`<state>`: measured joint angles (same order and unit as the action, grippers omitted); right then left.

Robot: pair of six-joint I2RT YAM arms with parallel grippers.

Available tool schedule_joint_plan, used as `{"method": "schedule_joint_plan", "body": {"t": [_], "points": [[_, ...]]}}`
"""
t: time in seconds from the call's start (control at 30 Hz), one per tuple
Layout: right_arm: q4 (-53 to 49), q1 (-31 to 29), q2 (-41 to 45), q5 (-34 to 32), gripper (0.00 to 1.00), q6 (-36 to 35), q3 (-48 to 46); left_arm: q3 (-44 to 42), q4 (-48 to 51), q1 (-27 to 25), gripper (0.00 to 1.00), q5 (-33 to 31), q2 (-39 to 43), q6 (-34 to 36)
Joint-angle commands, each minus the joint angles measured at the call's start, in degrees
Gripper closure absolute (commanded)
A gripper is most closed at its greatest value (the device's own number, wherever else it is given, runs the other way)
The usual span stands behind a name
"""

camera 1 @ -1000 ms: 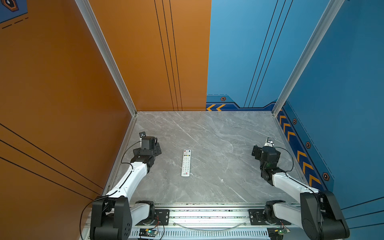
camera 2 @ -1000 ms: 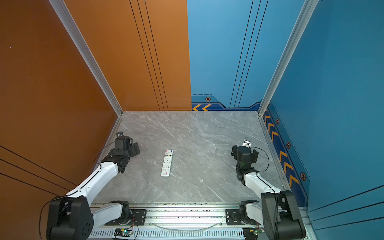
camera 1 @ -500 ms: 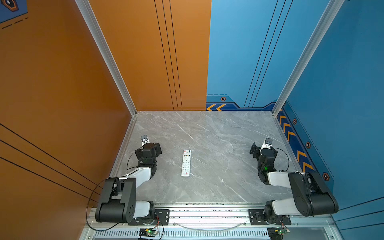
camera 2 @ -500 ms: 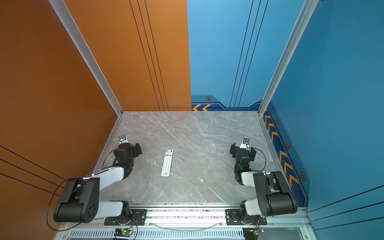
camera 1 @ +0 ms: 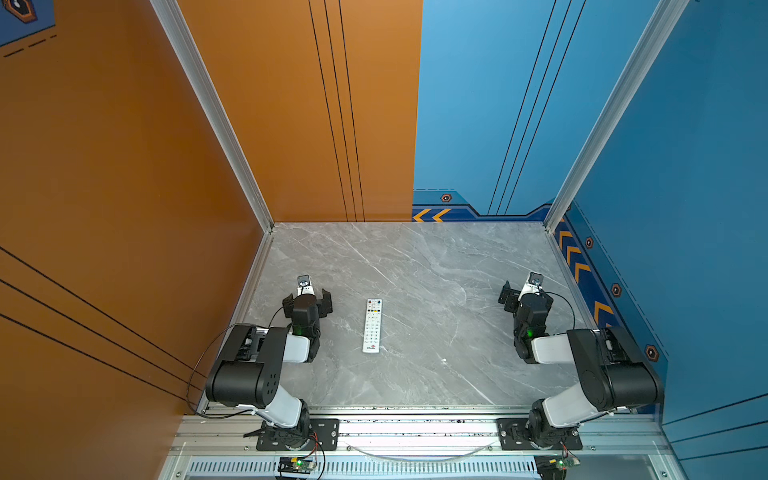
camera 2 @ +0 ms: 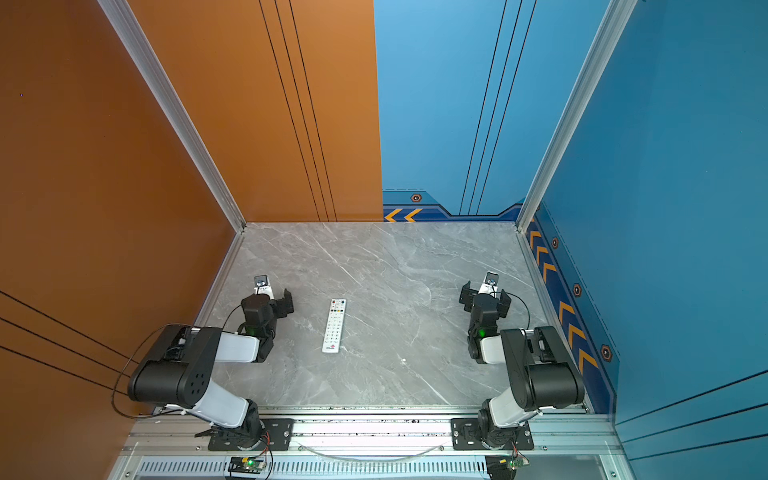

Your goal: Load the batteries into the remote control

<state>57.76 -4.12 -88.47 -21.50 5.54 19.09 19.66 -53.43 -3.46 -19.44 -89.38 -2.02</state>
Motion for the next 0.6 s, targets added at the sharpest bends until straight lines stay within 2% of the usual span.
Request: {"method": "schedule_joint_plan", "body": {"t": [0.0,0.5,0.57], "points": [[-2.4,0.2,0.0,-0.8,0.0,0.5,0.5,0.9,-2.0,-0.8,0.02,0.6,-0.2,1.9],[-2.2,0.2,0.0,-0.7,0.0,0.5,0.4,1.4,-1.0,0.0,0.02,2.6,-0.4,1.9],[0.8,0.0,0.2,-0.5,0.0,0.1,-1.3,1.4,-1.1,0.0,0.02,2.6,-0.2,1.8]]}}
